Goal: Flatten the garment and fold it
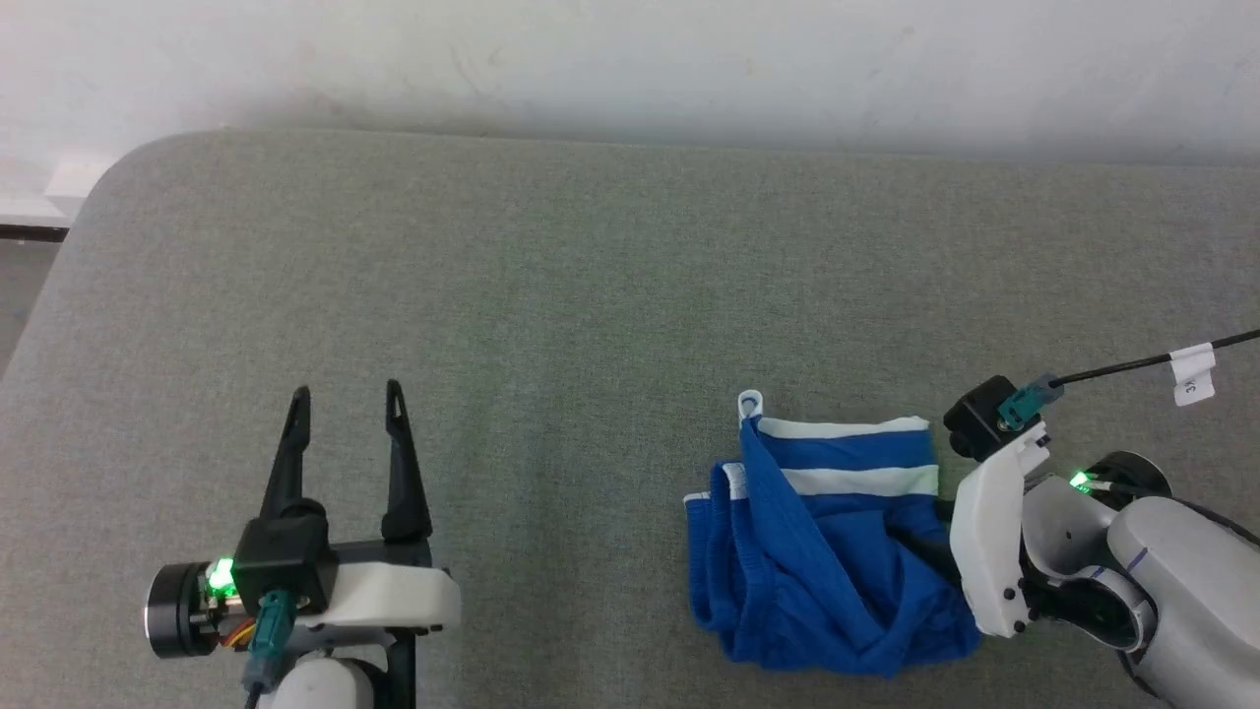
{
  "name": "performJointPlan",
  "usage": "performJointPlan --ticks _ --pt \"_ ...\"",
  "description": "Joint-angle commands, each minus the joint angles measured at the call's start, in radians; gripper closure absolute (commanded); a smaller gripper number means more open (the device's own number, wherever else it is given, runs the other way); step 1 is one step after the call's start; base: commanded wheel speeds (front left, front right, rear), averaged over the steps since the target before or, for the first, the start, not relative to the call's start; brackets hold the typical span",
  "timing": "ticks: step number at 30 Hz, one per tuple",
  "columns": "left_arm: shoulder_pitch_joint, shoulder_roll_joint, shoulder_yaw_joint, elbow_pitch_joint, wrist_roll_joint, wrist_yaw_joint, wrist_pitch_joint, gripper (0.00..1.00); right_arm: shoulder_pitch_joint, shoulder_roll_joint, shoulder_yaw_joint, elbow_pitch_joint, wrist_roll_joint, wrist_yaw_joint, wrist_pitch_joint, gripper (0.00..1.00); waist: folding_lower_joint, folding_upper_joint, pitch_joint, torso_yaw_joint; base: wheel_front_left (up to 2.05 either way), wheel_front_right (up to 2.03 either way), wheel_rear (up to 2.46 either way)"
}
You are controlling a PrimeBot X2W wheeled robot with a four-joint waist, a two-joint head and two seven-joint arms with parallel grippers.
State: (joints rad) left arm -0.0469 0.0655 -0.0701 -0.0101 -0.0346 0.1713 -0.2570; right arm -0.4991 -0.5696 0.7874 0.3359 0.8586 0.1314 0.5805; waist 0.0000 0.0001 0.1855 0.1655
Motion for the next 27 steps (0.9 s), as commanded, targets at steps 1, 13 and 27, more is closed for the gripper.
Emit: performJointPlan --ticks 1,13,27 --pt "-0.003 -0.004 0.01 0.002 0.007 0.01 -0.005 0.0 0.032 0.022 0.058 0.024 0.019 -0.001 -0.019 1.0 0.0 -0.0001 -0.004 -0.012 0.0 0.0 0.0" --pt "0.024 0.012 0.074 -0.045 0.01 0.029 -0.005 0.0 -0.148 -0.104 0.124 -0.164 -0.044 -0.001 -0.173 1.0 0.0 -0.0001 0.027 -0.231 0.0 0.0 0.0" --pt "-0.116 0.105 0.119 -0.154 0.061 0.046 -0.005 0.0 -0.307 -0.322 0.034 -0.092 -0.144 -0.001 -0.22 1.0 0.0 -0.0001 0.313 -0.492 0.0 0.0 0.0"
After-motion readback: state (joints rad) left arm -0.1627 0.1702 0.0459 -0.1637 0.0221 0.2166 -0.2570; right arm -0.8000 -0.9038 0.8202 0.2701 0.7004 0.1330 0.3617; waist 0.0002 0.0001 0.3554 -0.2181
